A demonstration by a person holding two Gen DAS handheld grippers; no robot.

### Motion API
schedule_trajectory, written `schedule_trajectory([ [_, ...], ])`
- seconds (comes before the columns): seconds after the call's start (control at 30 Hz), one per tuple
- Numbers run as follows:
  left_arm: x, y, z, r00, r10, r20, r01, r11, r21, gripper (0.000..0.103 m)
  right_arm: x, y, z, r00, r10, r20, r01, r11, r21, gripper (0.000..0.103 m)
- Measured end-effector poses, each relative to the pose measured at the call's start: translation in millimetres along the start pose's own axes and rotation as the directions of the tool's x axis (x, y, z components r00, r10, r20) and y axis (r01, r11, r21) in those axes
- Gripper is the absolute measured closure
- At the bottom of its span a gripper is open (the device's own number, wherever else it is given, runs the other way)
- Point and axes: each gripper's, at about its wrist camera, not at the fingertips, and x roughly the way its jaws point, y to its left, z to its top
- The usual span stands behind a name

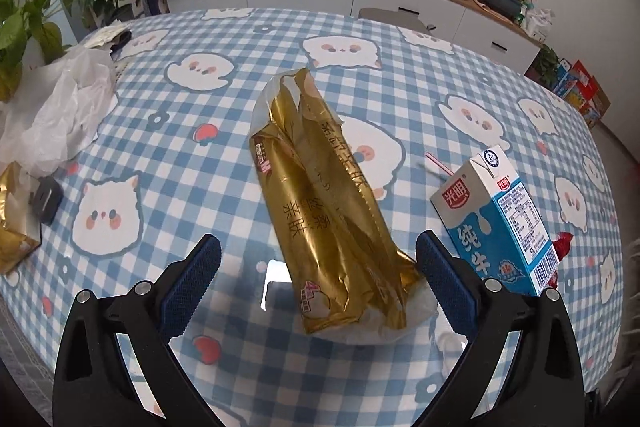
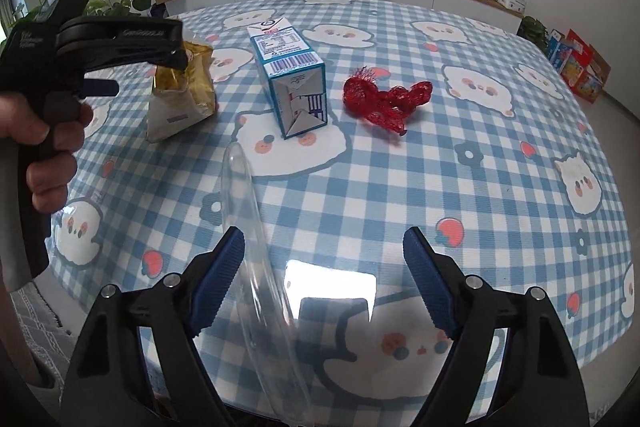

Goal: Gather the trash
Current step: 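Grasp the gold wrapper bag with left tool while right tool grasps the clear plastic tube, then carry the gold bag with left tool while right tool carries the clear tube to the bin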

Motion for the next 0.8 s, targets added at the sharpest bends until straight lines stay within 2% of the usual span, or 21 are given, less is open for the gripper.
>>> schedule_trajectory([
  [0.13, 10.2, 0.7, 5.3, 1.000, -0.007, -0.011, 0.007, 1.000, -0.017, 0.012, 5.5, 11.0, -3.9, 1.000, 0.004, -0.021, -0.004, 1.000, -0.017, 0.033],
  [0.23, 18.8, 1.4, 5.3, 0.999, -0.007, -0.032, 0.007, 1.000, -0.026, 0.019, 9.0, 15.6, -6.5, 0.999, 0.006, -0.032, -0.007, 1.000, -0.024, 0.037],
  [0.4, 25.1, 4.7, 3.3, 0.998, -0.036, -0.059, 0.033, 0.998, -0.051, 0.042, 8.5, 18.4, -5.9, 0.999, 0.017, -0.031, -0.018, 1.000, -0.020, 0.048],
  [0.6, 28.4, -1.2, 1.0, 0.997, -0.021, -0.075, 0.020, 1.000, -0.019, 0.065, 7.9, 22.1, -4.9, 0.999, 0.032, -0.038, -0.033, 0.999, -0.015, 0.061],
  [0.67, 27.8, -3.1, 0.0, 0.997, -0.022, -0.074, 0.022, 1.000, -0.002, 0.071, 8.7, 23.8, -4.7, 0.998, 0.033, -0.045, -0.034, 0.999, -0.016, 0.068],
  [0.73, 26.4, -5.3, -0.9, 0.997, -0.020, -0.070, 0.021, 1.000, 0.016, 0.078, 9.7, 25.3, -5.1, 0.998, 0.035, -0.051, -0.036, 0.999, -0.020, 0.080],
  [0.8, 24.4, -7.5, -1.8, 0.997, -0.026, -0.066, 0.029, 0.999, 0.035, 0.089, 9.7, 24.7, -4.8, 0.998, 0.038, -0.047, -0.039, 0.999, -0.011, 0.080],
])
